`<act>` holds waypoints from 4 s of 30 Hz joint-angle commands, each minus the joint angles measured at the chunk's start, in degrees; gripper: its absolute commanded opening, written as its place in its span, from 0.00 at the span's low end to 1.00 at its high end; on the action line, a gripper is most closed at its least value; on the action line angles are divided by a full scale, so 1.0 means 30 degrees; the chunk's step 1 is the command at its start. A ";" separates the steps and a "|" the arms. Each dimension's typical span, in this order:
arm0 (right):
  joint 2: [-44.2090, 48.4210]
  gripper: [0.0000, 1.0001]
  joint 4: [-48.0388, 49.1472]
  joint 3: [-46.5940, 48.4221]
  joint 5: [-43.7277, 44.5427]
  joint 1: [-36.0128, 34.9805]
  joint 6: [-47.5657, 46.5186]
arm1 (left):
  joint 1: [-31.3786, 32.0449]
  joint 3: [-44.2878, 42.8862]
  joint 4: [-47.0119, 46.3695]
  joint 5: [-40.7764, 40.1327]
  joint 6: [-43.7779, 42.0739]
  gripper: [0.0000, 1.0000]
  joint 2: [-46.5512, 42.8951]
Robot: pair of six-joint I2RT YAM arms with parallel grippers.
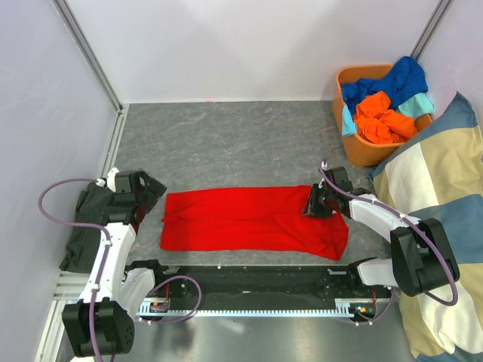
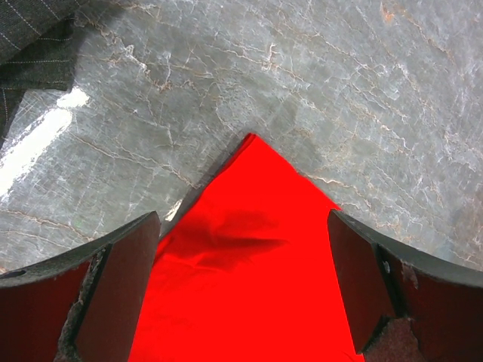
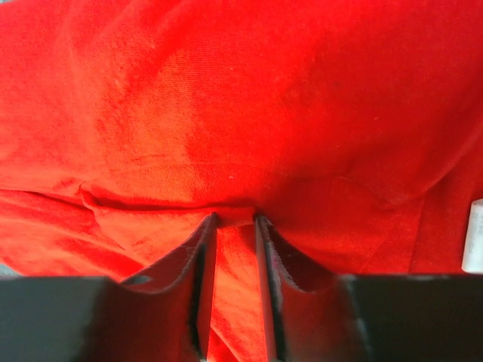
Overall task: Fold and stack the t-shirts
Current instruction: Fold the other side of the tshirt into a rectangle
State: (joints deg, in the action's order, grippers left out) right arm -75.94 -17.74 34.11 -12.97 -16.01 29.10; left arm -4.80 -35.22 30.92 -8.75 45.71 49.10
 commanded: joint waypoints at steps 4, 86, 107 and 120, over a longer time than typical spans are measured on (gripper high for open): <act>-0.0057 0.14 0.0697 -0.0236 0.0164 -0.0171 -0.0033 | -0.0100 0.0110 -0.0813 0.0164 -0.0062 1.00 0.0098; 0.0418 0.57 -0.4868 0.7349 1.2524 -0.5570 0.0995 | -0.0100 -0.0593 -0.3860 0.3532 -0.2640 1.00 0.1150; 0.0001 0.54 -0.4195 0.5800 0.6757 0.3725 -0.1234 | -0.0100 -0.0037 -0.4739 0.4559 -0.2582 1.00 0.3437; -0.1725 0.52 -0.2995 0.5769 0.5554 0.3989 -0.1029 | -0.0100 0.0022 -0.4768 0.4237 -0.2523 1.00 0.3701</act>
State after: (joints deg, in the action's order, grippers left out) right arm -79.53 -29.17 51.00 4.67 -4.38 26.11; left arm -4.80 -35.07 18.92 3.62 38.72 60.03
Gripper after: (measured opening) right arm 0.528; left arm 0.996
